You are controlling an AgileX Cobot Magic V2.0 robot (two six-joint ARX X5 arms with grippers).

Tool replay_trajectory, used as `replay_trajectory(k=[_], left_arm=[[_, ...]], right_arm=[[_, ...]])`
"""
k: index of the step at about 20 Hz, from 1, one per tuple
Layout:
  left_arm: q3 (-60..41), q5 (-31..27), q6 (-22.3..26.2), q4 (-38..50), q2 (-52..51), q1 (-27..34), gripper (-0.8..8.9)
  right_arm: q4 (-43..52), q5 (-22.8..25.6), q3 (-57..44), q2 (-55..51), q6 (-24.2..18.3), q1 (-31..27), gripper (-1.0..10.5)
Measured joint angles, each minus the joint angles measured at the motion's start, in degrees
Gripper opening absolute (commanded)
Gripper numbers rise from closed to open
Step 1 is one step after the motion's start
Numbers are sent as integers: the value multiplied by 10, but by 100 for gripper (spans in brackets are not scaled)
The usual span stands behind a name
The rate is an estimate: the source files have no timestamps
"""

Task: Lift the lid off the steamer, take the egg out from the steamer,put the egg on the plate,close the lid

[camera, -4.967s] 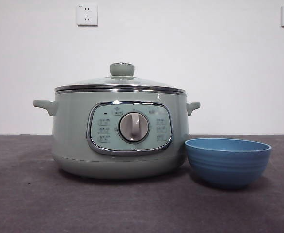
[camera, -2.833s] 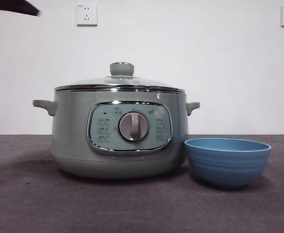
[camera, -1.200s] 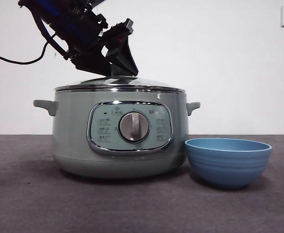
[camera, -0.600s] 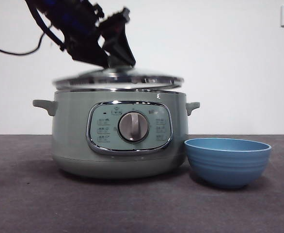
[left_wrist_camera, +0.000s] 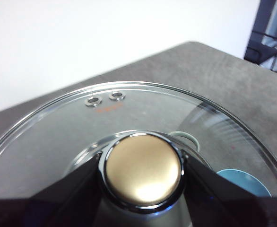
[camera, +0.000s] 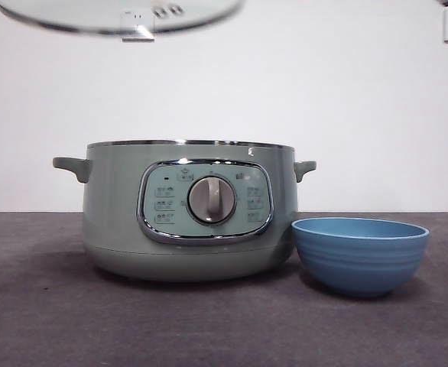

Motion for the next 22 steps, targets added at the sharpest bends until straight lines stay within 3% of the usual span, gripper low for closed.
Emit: replay_trajectory(k=[3, 9, 16, 22], left_arm=[[1, -29, 0, -72, -83, 0, -8], [1, -93, -7, -211, -205, 0, -8], [3, -99, -16, -296, -291, 0, -8], [3, -97, -16, -309, -291, 0, -8]], right_arm=[[54, 9, 0, 39, 33, 37, 477], [161, 91, 14, 150, 88, 145, 477], [155, 212, 188, 343, 98, 258, 477], [139, 278, 343, 515, 98, 293, 477]])
